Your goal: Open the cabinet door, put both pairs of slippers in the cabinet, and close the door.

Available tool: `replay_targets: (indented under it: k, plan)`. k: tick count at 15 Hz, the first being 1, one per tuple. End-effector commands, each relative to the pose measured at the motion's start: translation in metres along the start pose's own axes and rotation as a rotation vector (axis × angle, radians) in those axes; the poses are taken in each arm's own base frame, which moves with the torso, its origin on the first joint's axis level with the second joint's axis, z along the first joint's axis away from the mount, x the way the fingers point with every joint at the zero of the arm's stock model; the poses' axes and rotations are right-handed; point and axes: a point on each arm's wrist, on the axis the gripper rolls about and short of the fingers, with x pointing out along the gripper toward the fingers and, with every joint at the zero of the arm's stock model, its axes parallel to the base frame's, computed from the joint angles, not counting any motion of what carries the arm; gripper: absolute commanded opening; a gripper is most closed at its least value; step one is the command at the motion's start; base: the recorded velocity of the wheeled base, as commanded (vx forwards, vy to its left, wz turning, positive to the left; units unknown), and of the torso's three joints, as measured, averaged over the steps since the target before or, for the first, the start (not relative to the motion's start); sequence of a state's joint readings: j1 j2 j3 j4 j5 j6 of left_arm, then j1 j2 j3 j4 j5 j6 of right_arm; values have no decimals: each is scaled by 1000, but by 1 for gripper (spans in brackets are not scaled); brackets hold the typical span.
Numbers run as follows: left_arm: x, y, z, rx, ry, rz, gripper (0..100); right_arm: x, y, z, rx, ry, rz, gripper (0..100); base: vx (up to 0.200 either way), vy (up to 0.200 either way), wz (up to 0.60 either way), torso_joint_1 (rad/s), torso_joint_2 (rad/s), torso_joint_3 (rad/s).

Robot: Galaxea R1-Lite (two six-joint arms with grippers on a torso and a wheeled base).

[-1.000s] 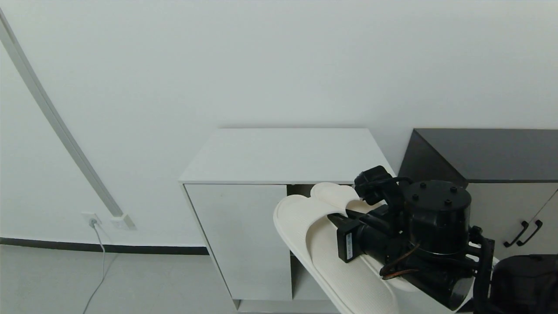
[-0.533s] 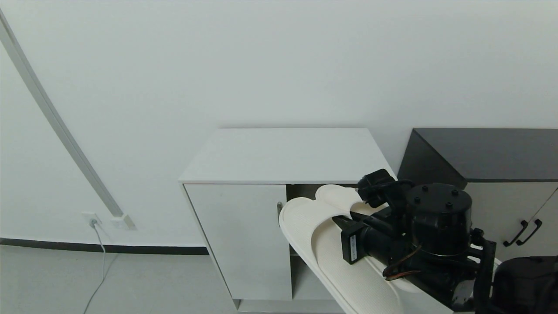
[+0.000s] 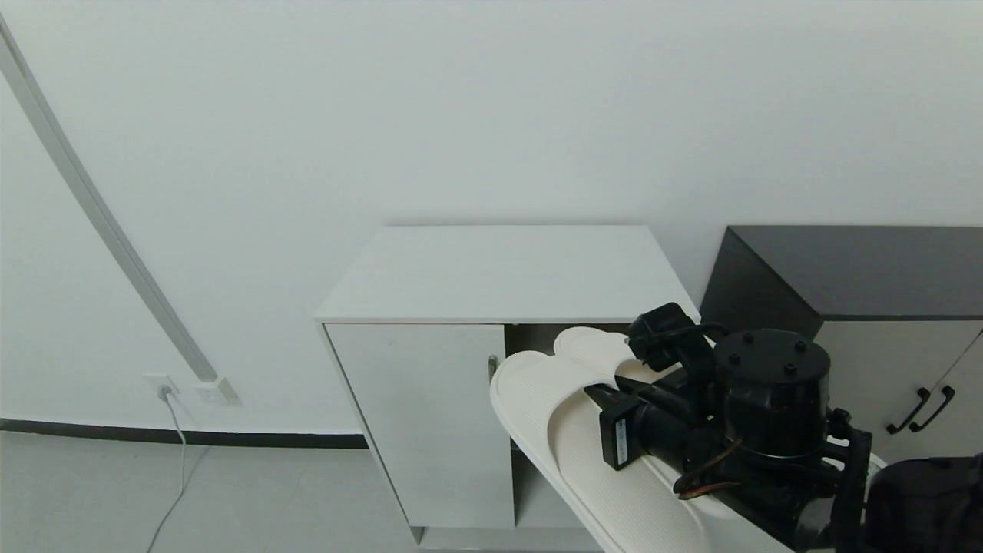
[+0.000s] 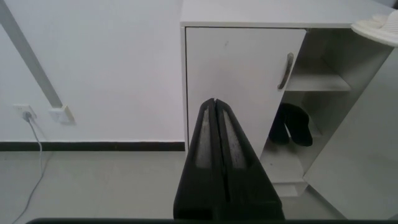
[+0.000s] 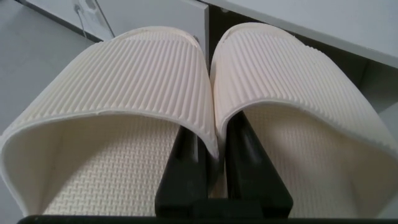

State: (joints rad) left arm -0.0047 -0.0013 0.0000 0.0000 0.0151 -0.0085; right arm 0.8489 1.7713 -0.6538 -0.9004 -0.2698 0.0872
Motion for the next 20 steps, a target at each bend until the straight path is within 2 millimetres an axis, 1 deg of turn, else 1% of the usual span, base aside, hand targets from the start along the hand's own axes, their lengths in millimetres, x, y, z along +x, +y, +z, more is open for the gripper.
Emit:
replay_targets:
  k: [1, 4, 11, 20]
  plan:
    - [0, 0, 0, 4, 1, -1, 0, 2, -1, -4, -3, 12, -3, 0, 0, 0, 0, 0, 0, 0]
    - [0, 0, 0, 2, 1, -1, 0, 3, -3, -3, 3, -1, -11, 0, 0, 0, 0, -155, 349, 193]
    - [0, 0, 0, 2, 1, -1, 0, 8, -4, -13, -7, 30, -17, 0, 0, 0, 0, -221, 538, 314]
    - [0, 0, 0, 4, 1, -1, 0, 8, -5, -10, -10, 5, -19, 0, 0, 0, 0, -183, 500, 316]
